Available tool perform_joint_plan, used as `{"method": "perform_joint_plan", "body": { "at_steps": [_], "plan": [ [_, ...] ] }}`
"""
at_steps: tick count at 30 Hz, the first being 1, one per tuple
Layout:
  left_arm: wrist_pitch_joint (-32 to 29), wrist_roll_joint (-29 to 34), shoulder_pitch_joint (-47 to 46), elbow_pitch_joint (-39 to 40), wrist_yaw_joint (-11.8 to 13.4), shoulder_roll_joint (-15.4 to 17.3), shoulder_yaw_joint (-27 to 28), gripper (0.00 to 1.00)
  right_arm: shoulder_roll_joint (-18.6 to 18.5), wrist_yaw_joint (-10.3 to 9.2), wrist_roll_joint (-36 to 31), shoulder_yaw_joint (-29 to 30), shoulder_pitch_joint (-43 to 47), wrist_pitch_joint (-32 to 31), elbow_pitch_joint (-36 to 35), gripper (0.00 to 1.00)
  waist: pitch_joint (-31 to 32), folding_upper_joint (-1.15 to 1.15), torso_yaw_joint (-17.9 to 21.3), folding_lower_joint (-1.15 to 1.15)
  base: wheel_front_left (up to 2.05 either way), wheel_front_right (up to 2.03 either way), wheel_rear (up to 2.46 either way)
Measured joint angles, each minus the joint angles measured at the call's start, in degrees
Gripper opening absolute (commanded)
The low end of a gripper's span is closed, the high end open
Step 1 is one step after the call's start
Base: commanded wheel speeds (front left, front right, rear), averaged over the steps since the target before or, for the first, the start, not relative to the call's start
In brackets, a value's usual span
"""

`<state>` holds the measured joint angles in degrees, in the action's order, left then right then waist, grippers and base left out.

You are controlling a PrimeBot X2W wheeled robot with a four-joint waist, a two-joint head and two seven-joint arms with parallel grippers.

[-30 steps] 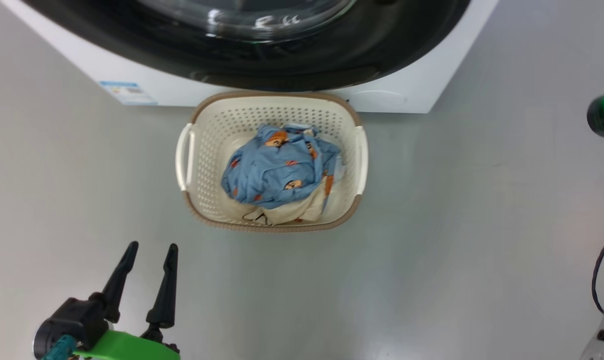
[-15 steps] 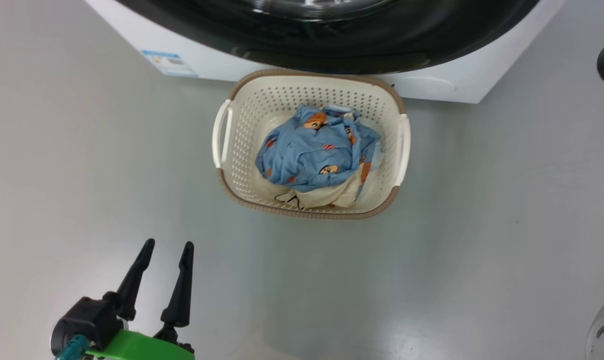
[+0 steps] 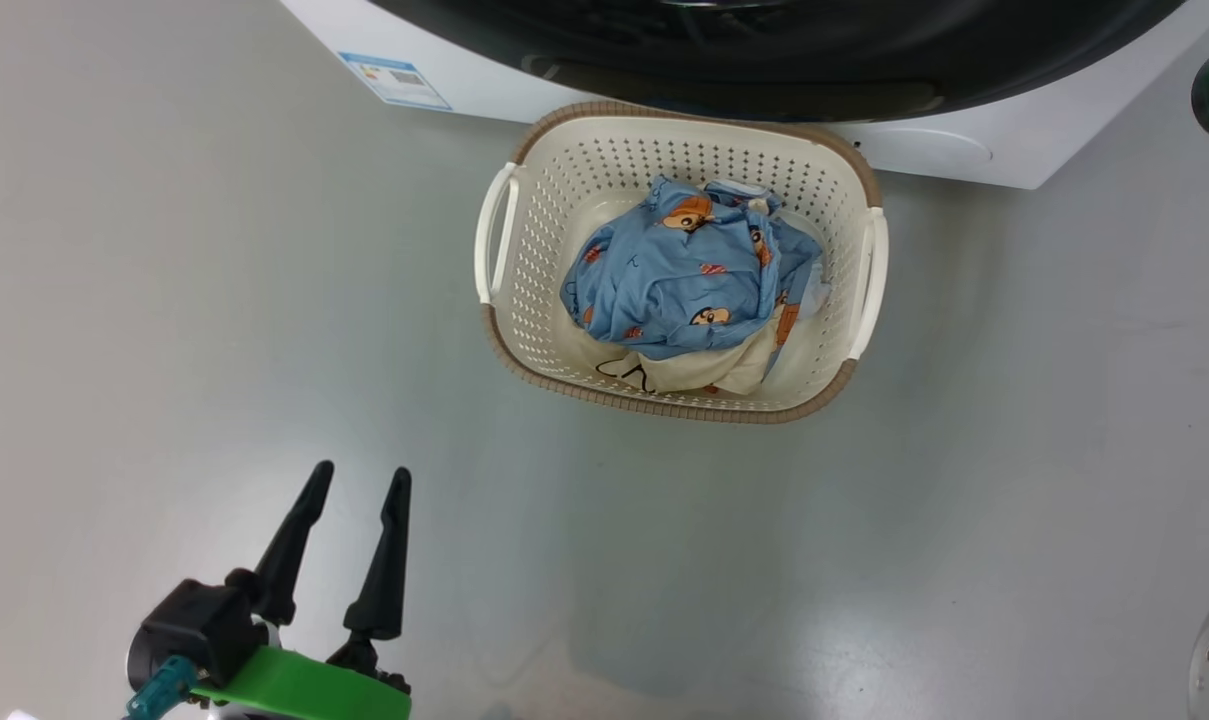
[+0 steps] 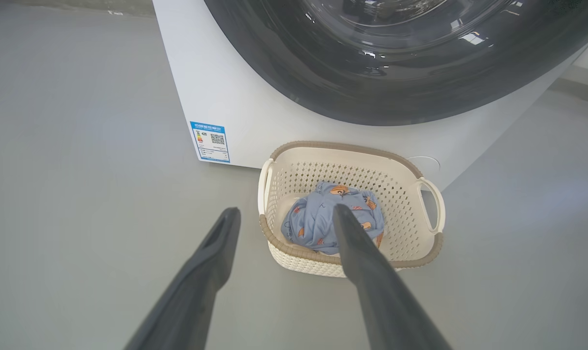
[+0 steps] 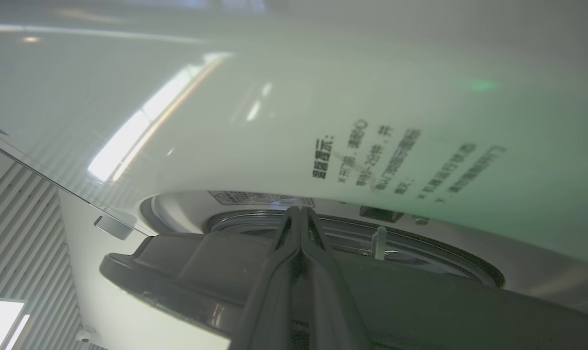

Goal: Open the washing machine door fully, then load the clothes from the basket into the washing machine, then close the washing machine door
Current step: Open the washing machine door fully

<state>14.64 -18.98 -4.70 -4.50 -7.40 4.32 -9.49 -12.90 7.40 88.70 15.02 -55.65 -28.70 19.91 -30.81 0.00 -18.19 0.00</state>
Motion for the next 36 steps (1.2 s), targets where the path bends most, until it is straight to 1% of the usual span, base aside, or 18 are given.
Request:
{"method": "perform_joint_plan", "body": {
  "at_steps": [7, 14, 23, 36],
  "plan": [
    [0.0, -0.01, -0.35, -0.16, 0.0, -0.93, -0.19, 1.0, -1.51, 0.0, -0.01, -2.08, -2.0, -0.32, 0.13, 0.0, -0.48, 0.0, -1.01, 0.0, 0.0, 0.0, 0.0],
    [0.0, -0.02, -0.36, -0.36, 0.0, -1.48, -0.12, 1.0, -2.03, 0.0, -0.01, -3.69, -2.01, -0.92, 0.21, 0.0, -0.24, 0.0, -0.77, 0.0, 0.0, 0.0, 0.0],
    [0.0, -0.09, -1.27, -0.35, 0.0, -1.63, 0.79, 1.0, -2.1, 0.0, -0.01, -6.81, -1.97, -1.64, 0.43, 0.0, 0.23, 0.0, 0.78, 0.0, 0.0, 0.0, 0.0],
    [0.0, -0.1, -1.45, -0.38, 0.0, -1.74, 1.59, 1.0, -0.99, 0.0, 0.3, -10.96, 0.07, -4.95, -0.3, 0.0, 1.67, 0.0, 3.46, 0.0, 0.0, 0.0, 0.0]
  ]
}}
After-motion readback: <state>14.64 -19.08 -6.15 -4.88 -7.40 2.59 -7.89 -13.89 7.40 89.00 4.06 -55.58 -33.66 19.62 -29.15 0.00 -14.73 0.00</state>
